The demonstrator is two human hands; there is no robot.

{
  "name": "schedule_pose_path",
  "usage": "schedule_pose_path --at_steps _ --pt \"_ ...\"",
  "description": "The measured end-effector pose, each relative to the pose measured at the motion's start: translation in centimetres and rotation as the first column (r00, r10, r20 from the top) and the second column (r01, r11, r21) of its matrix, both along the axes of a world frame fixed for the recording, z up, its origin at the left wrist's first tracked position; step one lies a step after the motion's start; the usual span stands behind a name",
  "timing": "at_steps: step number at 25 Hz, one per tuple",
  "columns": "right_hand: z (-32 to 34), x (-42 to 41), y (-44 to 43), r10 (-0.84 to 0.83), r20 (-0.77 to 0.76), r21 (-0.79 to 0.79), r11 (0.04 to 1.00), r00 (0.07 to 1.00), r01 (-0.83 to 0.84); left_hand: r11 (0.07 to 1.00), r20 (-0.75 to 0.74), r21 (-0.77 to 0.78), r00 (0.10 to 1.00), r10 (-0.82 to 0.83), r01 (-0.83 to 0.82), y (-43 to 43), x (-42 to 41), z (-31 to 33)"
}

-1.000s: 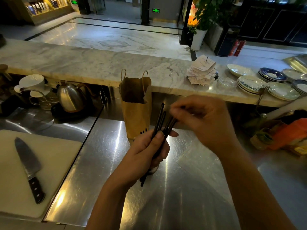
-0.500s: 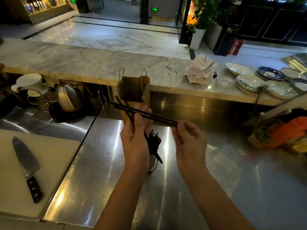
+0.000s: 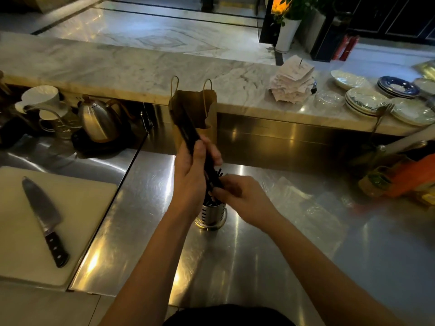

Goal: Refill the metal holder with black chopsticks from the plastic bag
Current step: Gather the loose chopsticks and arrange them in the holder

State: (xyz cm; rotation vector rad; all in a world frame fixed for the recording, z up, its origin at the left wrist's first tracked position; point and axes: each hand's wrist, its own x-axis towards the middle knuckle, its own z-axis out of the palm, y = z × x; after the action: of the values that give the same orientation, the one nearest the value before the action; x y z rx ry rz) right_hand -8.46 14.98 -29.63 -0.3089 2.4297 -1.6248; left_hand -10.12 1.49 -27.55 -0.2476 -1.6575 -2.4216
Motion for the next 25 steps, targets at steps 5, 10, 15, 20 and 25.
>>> schedule_pose_path --at_steps 5,10,15,20,25 --pt "-1.3 -2.5 0.3 0.039 0.056 -0.014 0.999 0.998 -0.038 0.952 -0.041 -0.294 0.994 -0.106 0.089 -1.1 -2.6 -1.3" --pt "-3.0 -4.3 0.8 0.009 -0.029 0.129 0.992 1.0 -0.005 0.879 0.098 -0.466 0.993 -0.065 0.104 -3.0 -4.3 -3.5" --pt "-3.5 -5.2 2.1 -0.263 -0.179 0.107 0.953 0.948 0.284 0.85 0.197 -0.513 0.98 -0.019 0.119 -3.1 -4.2 -6.2" --pt "-5.8 -5.0 2.4 -0.175 -0.12 0.281 0.938 0.977 0.202 0.743 0.21 -0.661 0.976 0.05 0.104 -2.8 -3.5 -7.8" --pt "-6.8 -4.8 1.5 -0.118 0.032 0.387 0.917 0.993 0.096 0.794 0.173 -0.605 0.983 0.062 0.056 -3.1 -3.1 -7.9"
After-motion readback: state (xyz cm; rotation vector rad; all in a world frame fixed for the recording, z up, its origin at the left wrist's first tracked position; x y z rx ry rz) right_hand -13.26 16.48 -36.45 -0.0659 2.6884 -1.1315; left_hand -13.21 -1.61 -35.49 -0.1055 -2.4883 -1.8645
